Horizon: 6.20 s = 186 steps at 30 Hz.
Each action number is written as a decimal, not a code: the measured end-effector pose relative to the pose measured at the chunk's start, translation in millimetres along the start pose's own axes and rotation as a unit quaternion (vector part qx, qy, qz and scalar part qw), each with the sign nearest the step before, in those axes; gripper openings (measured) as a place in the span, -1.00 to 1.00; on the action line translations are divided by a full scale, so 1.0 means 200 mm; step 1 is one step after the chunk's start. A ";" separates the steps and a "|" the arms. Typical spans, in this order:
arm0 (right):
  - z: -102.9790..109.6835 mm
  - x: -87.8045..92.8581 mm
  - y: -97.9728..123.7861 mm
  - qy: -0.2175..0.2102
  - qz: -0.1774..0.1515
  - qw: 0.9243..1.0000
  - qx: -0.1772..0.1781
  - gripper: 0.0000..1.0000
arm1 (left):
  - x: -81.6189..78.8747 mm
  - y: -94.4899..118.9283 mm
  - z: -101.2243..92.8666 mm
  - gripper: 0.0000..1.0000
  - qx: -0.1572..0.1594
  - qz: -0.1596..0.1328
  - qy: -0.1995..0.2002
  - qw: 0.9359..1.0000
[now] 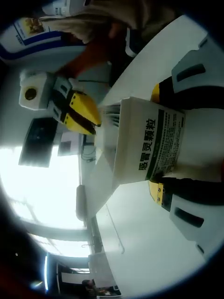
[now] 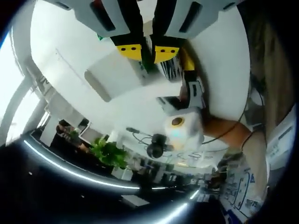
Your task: Take out ganmaoling bag from box put it on table
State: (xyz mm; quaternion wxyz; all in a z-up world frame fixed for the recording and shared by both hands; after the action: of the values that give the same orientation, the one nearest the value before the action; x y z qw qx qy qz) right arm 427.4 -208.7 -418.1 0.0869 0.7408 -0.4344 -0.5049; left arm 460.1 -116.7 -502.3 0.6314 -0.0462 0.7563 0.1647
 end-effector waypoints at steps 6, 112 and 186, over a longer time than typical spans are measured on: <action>0.00 -0.01 -0.04 0.032 0.026 0.999 -0.024 -0.95 | 0.00 0.00 0.00 -0.01 0.000 0.000 0.000 1.000; -0.37 0.53 0.17 -0.551 -0.177 0.812 0.076 -1.00 | 0.00 -0.01 -0.01 -0.01 0.000 0.001 0.000 1.000; -0.08 0.65 0.30 -0.244 -0.089 0.932 0.252 -1.00 | 0.00 0.00 0.00 -0.01 0.001 0.001 0.000 1.000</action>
State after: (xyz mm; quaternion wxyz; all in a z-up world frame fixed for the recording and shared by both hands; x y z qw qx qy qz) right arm 422.6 -345.6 -463.9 -0.2566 0.6282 -0.4871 -0.5498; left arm 459.5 -116.6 -502.4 0.6313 -0.0444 0.7565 0.1648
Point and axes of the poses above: the point that each gripper's makers call its tool centre point, and the gripper's own axes: y roughly backward along the fingers, z roughly to its left, x roughly out of its underside, the point moved 5 cm from there along y, roughly backward along the fingers, and after that the axes turned 9 degrees about y, right-handed, at the moved point
